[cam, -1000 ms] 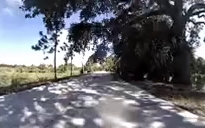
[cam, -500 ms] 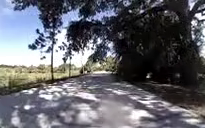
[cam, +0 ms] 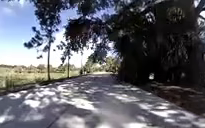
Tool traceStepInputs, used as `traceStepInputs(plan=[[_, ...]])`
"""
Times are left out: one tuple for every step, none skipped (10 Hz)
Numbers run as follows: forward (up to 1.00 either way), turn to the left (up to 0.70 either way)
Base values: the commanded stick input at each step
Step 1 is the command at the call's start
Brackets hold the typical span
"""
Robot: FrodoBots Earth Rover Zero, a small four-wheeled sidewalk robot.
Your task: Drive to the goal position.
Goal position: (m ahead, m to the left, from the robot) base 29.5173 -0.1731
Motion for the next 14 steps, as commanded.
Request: traceStepInputs(plan=[[0.85, 0.0], [0.85, 0.0], [0.85, 0.0], [0.85, 0.0], [0.85, 0.0], [0.85, 0.0], [0.85, 0.0], [0.85, 0.0], [0.85, 0.0], [0.85, 0.0], [0.85, 0.0], [0.85, 0.0], [0.85, 0.0], [0.85, 0.0]])
